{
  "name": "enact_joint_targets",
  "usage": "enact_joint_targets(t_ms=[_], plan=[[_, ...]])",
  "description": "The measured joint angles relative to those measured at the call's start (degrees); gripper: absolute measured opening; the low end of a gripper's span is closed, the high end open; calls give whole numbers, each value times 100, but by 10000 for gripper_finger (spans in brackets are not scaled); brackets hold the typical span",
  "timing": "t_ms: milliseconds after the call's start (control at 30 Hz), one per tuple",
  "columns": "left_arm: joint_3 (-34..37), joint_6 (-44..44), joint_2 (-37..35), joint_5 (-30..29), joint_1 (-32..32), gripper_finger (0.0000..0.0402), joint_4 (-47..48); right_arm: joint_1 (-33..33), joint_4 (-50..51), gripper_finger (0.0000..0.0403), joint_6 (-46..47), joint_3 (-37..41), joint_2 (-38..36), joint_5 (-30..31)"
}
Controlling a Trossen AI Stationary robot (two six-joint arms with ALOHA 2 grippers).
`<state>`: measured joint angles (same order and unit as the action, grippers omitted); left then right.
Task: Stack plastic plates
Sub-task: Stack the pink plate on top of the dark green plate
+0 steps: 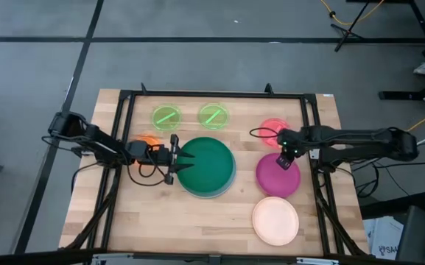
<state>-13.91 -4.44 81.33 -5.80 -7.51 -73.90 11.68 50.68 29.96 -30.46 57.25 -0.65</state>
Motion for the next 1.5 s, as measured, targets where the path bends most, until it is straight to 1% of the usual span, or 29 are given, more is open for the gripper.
enact_joint_targets(t_ms=[133,367,633,767,933,1000,1067,1133,1167,1367,1500], plan=[[-9,233,121,-1,-2,130,152,-2,-146,138,-33,0,231,-181],[-9,281,134,53,-4,130,265,-2,-135,138,-31,0,444,-192],[-9,281,133,81,-6,130,266,-2,-158,138,-108,0,490,-157],[-9,281,134,76,-6,130,264,-2,-155,138,-231,0,494,-354],[-9,278,132,42,-4,130,262,-2,-164,138,-295,0,494,-2],[-9,279,132,42,-6,130,262,-2,-162,138,-210,0,485,-138],[-9,279,134,39,-4,130,257,-4,-152,138,-190,-9,472,-420],[-9,277,134,41,-4,130,254,-4,-62,138,-204,-113,474,-500],[-9,277,132,39,0,130,253,-4,-34,138,-206,-195,472,-459],[-9,277,132,37,-1,130,249,-2,37,138,-234,-533,477,438],[-9,275,132,37,-2,130,249,134,195,138,-330,-428,597,497]])
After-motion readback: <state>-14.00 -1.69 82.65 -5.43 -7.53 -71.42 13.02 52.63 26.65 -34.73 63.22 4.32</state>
